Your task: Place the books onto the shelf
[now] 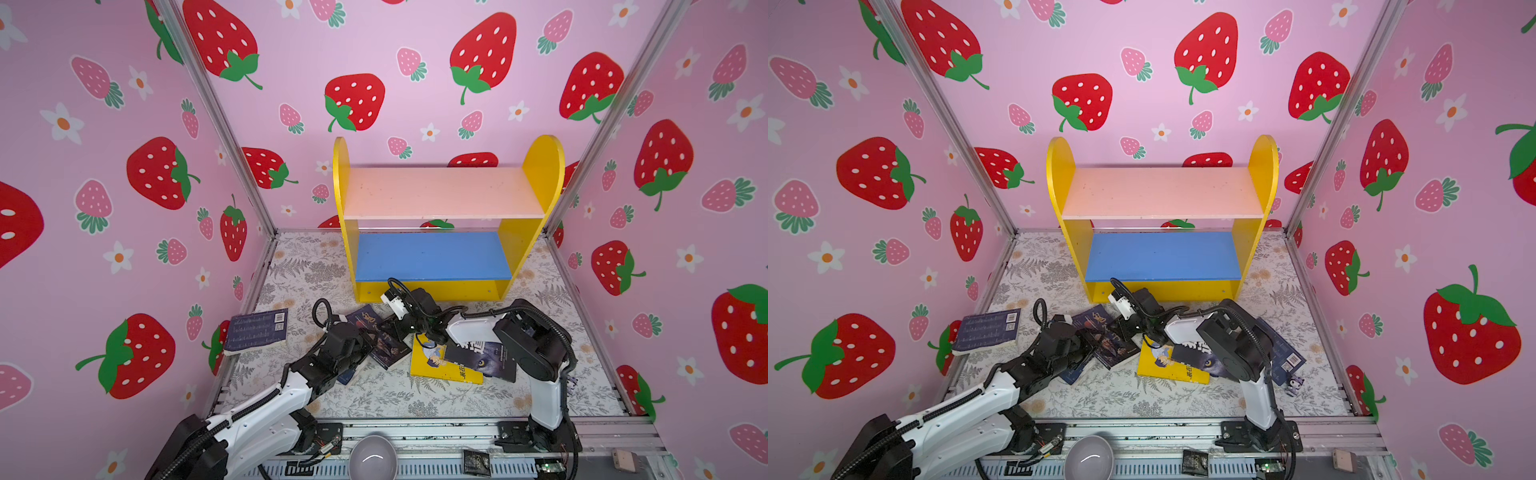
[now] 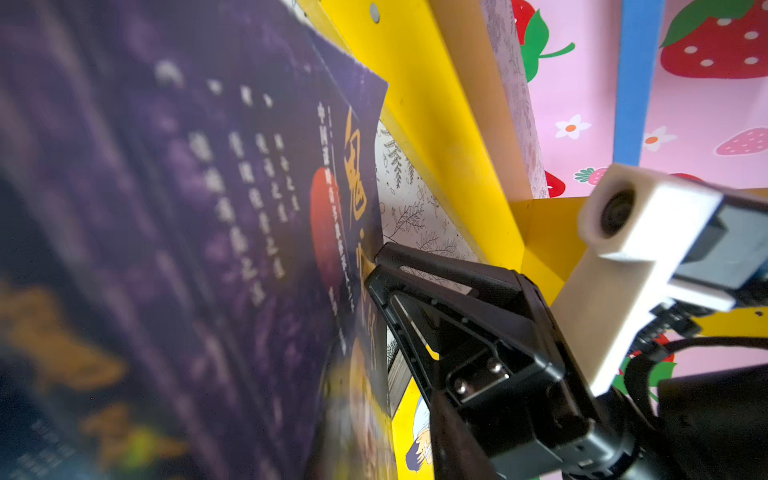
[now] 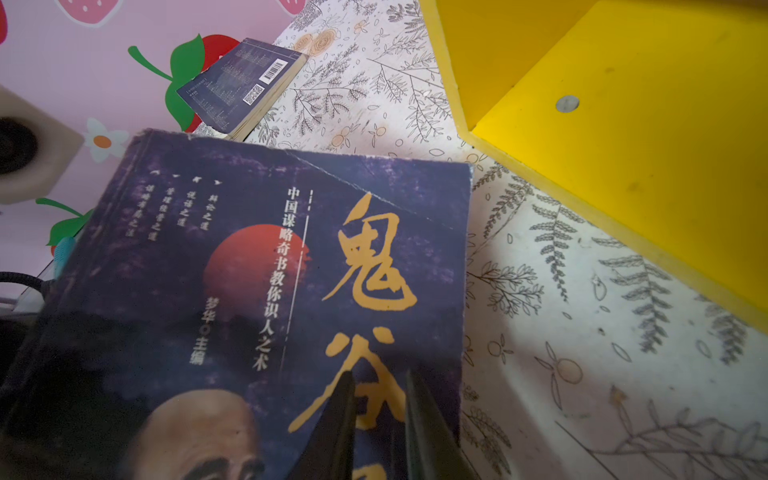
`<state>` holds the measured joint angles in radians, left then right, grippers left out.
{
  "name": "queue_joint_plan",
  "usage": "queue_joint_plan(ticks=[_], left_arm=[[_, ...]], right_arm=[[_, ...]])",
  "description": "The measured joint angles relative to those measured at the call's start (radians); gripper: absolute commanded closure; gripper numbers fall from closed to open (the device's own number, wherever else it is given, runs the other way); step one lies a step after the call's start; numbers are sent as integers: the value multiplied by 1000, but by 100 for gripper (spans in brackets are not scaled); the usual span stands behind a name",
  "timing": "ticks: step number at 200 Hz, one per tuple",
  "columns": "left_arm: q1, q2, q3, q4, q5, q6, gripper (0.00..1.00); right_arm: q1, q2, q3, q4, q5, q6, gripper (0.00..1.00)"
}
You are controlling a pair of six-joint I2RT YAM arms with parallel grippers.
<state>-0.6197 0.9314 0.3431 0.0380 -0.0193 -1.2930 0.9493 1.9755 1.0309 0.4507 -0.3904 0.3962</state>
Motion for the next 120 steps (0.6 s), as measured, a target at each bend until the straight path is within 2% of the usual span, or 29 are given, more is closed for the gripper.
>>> queue_joint_plan(ticks=[32,59,66,80,85,88,120], left_arm=[[0,-54,0,-63,-7,-21,81],[0,-75,0,-95,-14,-38,93],[0,-76,0,-100,-15,-40,100],[0,-79,-1,-108,-14,-37,100],[0,-82,-1,-111,-14,-35,100],[0,-89,-1,-114,-13,-31,100],[0,-191,14,-182,15,26,100]], right_arm=[[0,0,-2,11,3,5,75],[0,-19,-18,12,12,10,65],[0,-41,-29,10,18,13,61],[-3,-95,-47,2,32,22,50],[-8,-122,-53,1,38,21,49],[-10,-140,-58,-1,47,25,45],[-41,-368,-108,6,102,61,18]])
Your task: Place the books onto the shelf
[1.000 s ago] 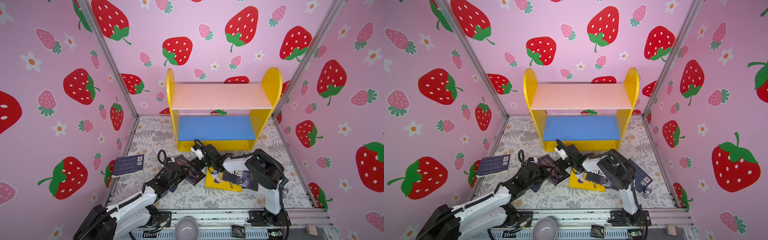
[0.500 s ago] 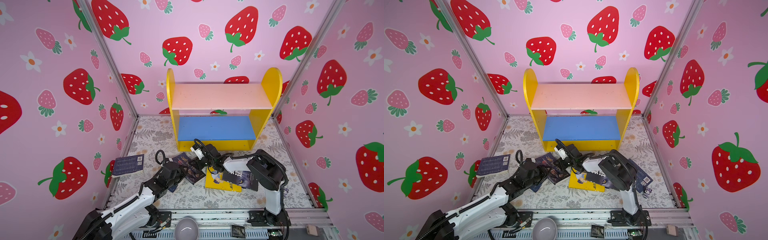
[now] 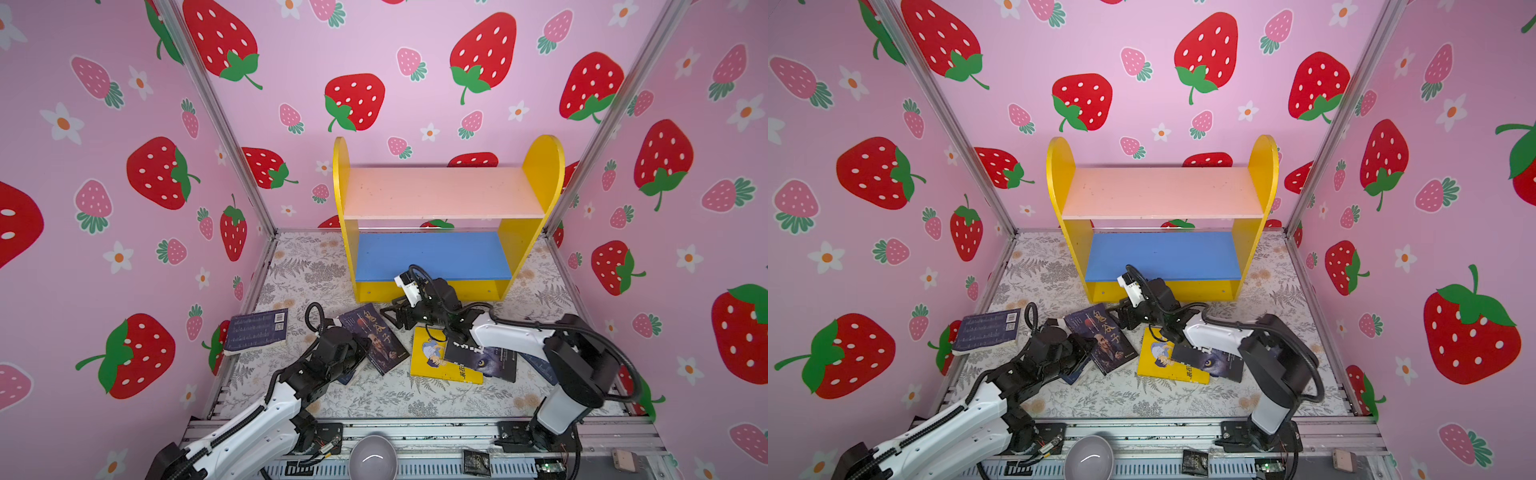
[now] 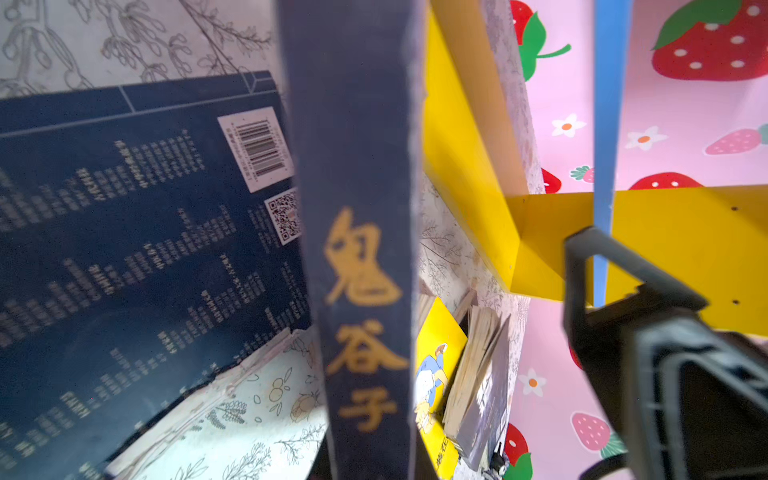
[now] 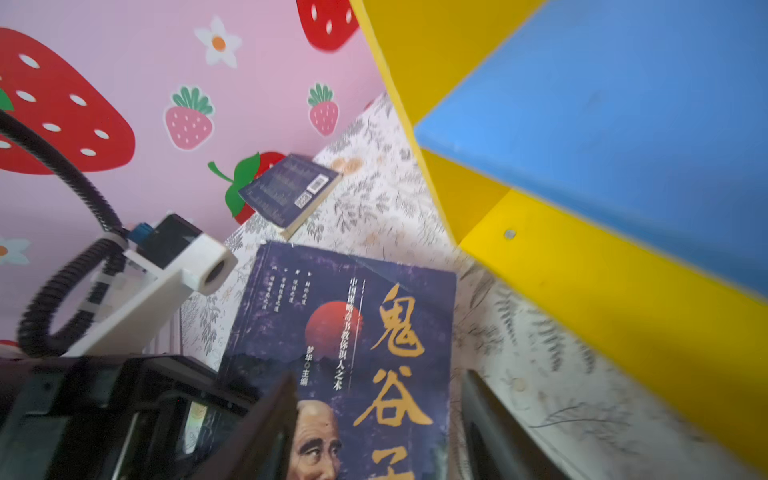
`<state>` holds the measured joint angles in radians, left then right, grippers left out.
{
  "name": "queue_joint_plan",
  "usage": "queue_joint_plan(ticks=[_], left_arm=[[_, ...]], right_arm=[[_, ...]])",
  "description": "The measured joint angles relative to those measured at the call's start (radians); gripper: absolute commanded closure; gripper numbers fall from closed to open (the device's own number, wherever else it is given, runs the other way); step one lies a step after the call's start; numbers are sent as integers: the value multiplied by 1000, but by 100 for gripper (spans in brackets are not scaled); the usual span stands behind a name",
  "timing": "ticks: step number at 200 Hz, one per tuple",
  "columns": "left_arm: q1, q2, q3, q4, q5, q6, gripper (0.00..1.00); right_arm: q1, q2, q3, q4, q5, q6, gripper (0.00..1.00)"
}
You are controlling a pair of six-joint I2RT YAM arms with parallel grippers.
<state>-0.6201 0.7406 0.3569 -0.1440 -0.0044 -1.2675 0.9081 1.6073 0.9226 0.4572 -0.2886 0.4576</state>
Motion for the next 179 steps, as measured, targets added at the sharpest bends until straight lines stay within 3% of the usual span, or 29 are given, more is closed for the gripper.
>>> queue_joint_plan(ticks=[14,39,74,118,152,179], left_arm=[[0,-50,35,-49,13,32,100],[0,-85,158,-93,29,92,100],[-1,18,330,24,86,165,100],[-4,228,449,193,143,229,100],[-8,343,487,319,106,280,100],[-8,406,487,470,32,303,100]], right_arm=[[-32,-103,-36,16,39,40,6],[-129,-261,-138,74,60,165,1],[-274,-397,-319,176,4,353,0],[-324,-566,-405,226,-39,481,0],[-326,-661,-460,318,-50,566,0],[-328,-628,-513,415,-80,653,2]])
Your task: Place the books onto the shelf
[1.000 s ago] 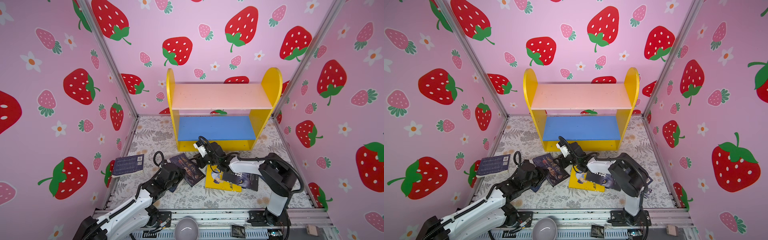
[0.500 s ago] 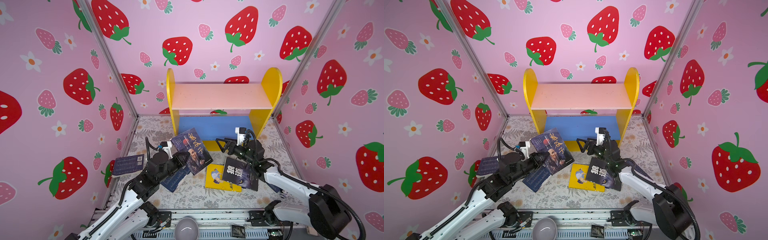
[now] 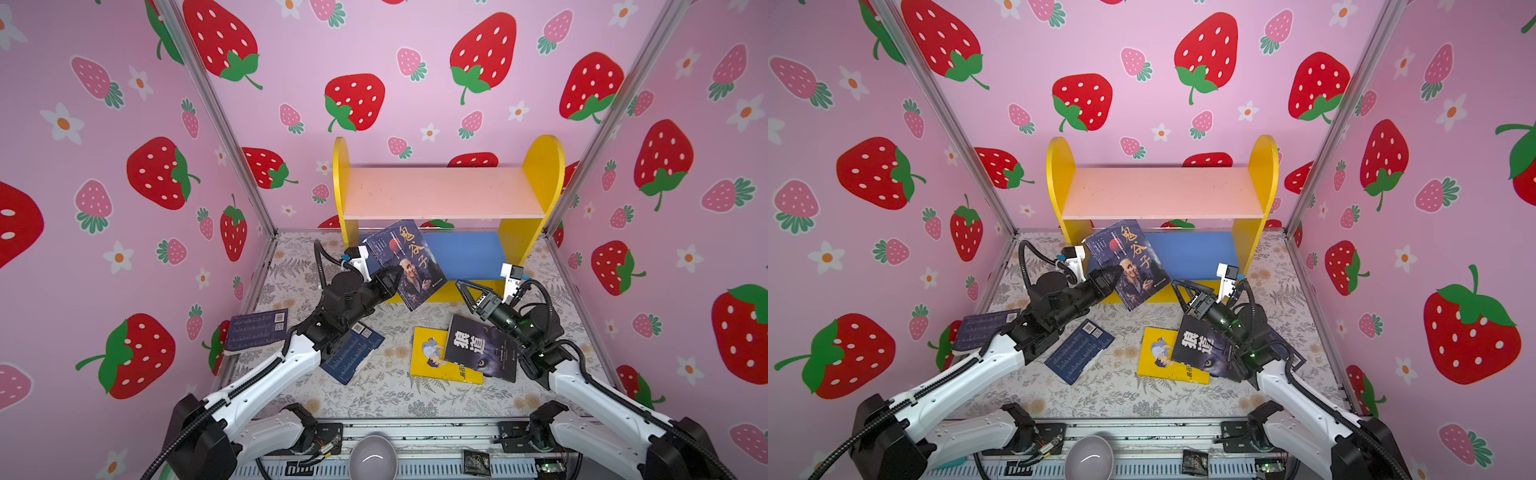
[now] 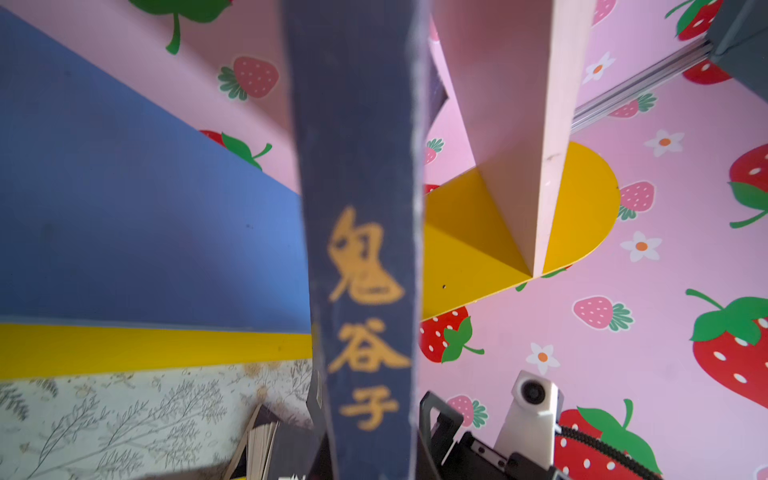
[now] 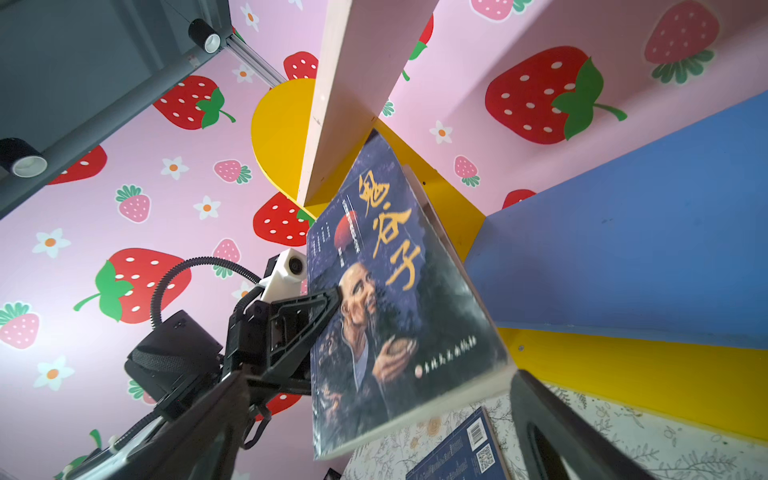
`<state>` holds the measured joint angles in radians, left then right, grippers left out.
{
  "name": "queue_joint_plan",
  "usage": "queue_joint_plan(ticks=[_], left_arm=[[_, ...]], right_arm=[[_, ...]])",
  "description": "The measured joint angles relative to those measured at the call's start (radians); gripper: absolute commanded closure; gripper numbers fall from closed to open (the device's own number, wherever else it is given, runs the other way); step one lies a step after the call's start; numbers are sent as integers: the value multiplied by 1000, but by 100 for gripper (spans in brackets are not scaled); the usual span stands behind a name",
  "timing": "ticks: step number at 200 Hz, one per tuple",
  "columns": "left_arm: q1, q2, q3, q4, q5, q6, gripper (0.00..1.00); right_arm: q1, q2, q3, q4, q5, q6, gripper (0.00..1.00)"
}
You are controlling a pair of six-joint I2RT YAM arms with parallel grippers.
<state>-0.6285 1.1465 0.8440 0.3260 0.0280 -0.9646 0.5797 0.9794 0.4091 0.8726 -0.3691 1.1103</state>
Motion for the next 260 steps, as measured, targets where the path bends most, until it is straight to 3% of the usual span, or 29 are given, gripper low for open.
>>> queue_joint_plan(ticks=[50,106,151,186,227,260], left_arm=[[-4,163,0,302,-145,-11,100],[-17,316,0,441,-212,-63,100],[-18,337,0,454,-246,-82,100],[-12,375,0,455,-260,-97,100],[-16,392,0,456,-256,-116,100],[-12,394,0,447,-265,-122,98]], right_arm=[[2,245,-34,244,-72,159,9],[11,586,85,578,-122,329,19],[20,848,251,597,-131,478,30],[35,899,305,599,-126,531,37],[44,899,321,601,-121,549,60],[44,896,326,609,-112,561,86]])
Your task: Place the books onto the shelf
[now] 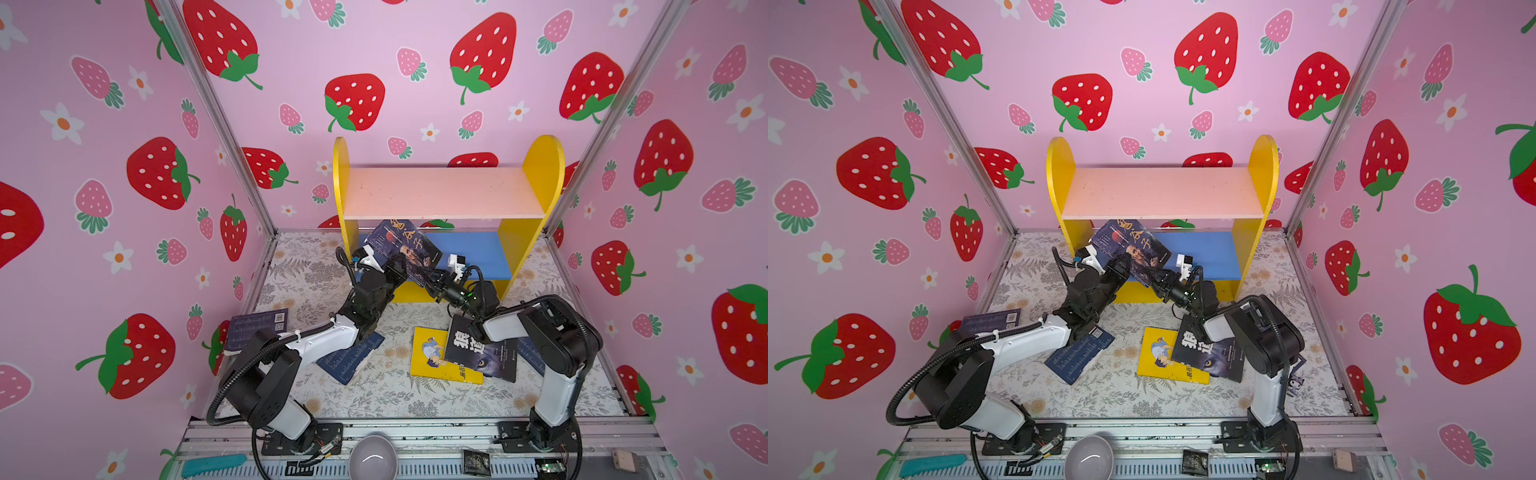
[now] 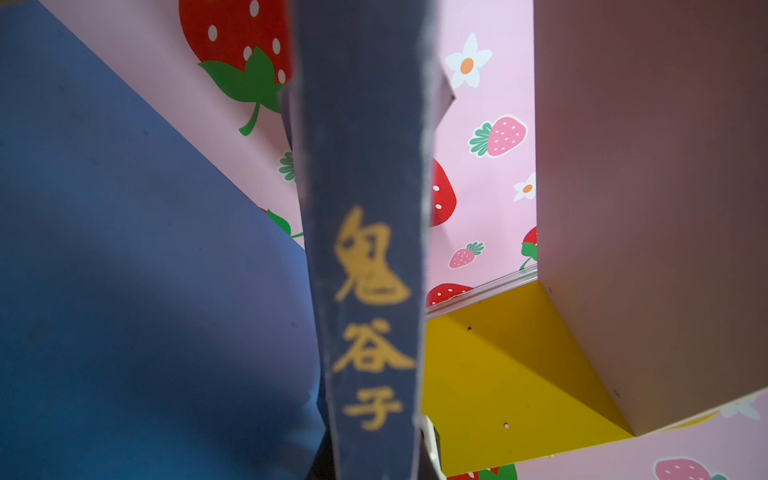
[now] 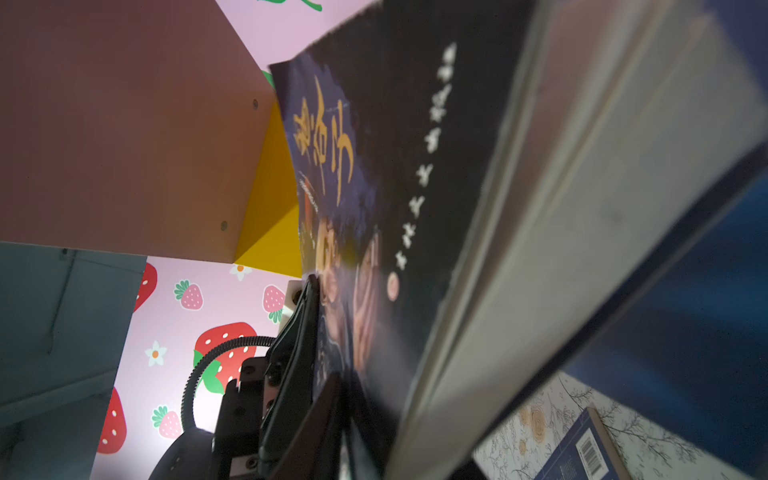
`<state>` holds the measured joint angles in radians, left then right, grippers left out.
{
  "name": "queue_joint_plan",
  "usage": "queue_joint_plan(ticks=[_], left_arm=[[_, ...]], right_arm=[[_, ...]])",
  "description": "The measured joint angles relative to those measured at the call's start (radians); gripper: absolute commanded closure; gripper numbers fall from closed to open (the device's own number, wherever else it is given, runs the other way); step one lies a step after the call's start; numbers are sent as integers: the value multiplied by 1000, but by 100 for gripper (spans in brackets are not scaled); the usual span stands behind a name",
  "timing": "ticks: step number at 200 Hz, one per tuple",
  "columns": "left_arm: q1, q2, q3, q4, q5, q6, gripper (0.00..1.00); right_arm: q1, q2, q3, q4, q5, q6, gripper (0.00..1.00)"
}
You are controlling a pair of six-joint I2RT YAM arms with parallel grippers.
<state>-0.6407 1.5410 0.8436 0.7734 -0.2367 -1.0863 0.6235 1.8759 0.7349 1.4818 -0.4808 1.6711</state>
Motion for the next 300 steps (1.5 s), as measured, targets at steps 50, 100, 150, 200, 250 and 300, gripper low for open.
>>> queue_joint_plan(ticks=[50,100,150,200,250,300], left_arm=[[4,-18,-1,-34,18,-31,45],[6,-288,0,-370,68,55,9],[15,-592,32,-859,52,226,2],[67,-798,10,-1161,-69,293,2],[114,-937,-35,-1268,-186,305,2],[120,-949,-85,-1272,-220,293,1]], right_arm=[[-26,-14,1,-5,-25,-43,98],[-58,-103,148,-277,-192,-315,98],[-104,-97,404,-719,-328,-609,97],[-119,47,594,-1067,-360,-835,97],[-116,74,673,-1220,-377,-925,97],[-134,75,679,-1266,-445,-944,97]])
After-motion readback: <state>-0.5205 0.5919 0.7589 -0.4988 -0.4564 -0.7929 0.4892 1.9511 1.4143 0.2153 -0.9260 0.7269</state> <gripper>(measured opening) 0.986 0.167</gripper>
